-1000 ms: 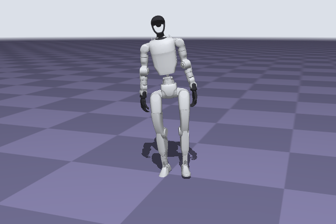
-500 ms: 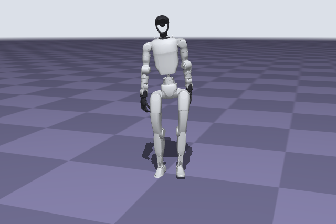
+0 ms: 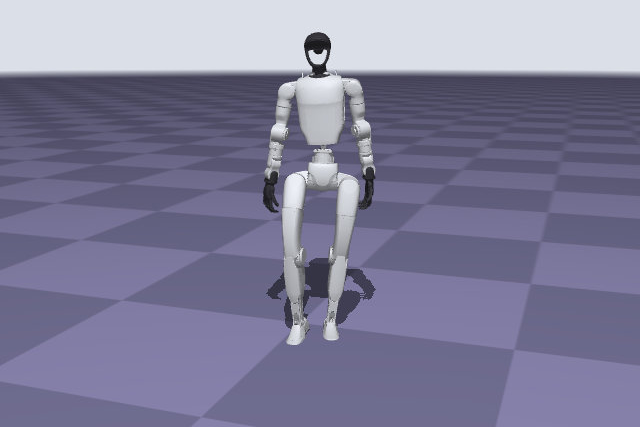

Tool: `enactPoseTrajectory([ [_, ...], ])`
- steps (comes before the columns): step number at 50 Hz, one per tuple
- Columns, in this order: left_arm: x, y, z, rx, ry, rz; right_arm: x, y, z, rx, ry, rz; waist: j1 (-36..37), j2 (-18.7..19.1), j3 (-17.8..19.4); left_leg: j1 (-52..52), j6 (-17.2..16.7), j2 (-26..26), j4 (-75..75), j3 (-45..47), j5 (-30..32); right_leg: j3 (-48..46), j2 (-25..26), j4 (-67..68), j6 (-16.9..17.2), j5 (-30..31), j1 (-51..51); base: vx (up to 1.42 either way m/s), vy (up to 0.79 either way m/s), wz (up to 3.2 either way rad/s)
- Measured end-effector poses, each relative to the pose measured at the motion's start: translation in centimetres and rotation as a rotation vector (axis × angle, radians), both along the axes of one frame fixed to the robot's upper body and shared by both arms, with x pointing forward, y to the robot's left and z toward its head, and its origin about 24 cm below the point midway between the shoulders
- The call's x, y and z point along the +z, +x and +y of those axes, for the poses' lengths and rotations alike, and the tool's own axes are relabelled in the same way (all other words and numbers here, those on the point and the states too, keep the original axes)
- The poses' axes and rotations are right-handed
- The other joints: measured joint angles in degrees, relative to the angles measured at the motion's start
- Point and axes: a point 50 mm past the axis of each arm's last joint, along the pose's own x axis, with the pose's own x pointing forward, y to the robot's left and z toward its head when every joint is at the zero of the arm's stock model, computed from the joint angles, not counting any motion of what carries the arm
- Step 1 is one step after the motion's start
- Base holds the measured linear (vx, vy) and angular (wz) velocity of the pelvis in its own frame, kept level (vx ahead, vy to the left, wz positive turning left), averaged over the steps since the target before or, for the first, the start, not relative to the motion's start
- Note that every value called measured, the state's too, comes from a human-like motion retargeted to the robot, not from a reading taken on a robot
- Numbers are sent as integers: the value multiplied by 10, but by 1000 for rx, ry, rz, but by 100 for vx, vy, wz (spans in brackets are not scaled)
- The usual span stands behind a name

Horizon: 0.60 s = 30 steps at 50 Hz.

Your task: In place motions

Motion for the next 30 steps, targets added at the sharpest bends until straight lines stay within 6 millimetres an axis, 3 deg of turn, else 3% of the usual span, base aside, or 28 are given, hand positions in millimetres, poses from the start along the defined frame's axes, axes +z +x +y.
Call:
enactPoseTrajectory([
  [6,-1,20,6,-18,-1,-68,0,4,0,-19,-11,-30,-91,-34,70,38,9,-10,9,-39,4,2,28,-130,11,-22,-104,-7,-3,71],
  [10,-2,35,9,-41,-3,-92,0,-4,1,-68,-14,-15,-143,-44,106,51,16,-3,9,-67,11,-8,34,-179,3,-31,-169,-15,-2,73],
  [18,-3,56,-1,-52,-23,-182,3,-40,0,-190,-49,64,-137,-30,113,38,15,3,9,-100,23,17,19,-155,-16,-21,-193,-5,-1,39],
  [20,-4,51,-4,-48,-24,-181,4,-47,1,-193,-56,75,-140,-27,109,39,11,4,5,-109,28,22,12,-154,-16,-14,-162,-2,1,15],
  [23,-4,42,-7,-34,-27,-158,3,-42,-1,-184,-59,64,-119,-24,94,33,-3,1,-8,-96,35,22,4,-137,-16,-5,-122,-2,0,-43],
  [25,-4,36,-8,-25,-33,-135,3,-33,-3,-177,-56,51,-91,-24,78,24,-9,-3,-16,-74,36,29,0,-113,-18,-2,-109,0,-4,-89],
  [28,-2,9,-15,10,-42,-54,1,-24,1,-155,-43,20,-54,-17,50,10,-15,-2,-17,-51,30,23,-7,-102,-16,26,-38,2,-6,-89],
  [30,-1,-1,-16,43,-33,-3,0,-8,1,-137,-21,-17,-16,-20,40,2,-17,-6,-19,-20,24,49,-10,-77,-13,40,-5,-3,-9,-119],
])
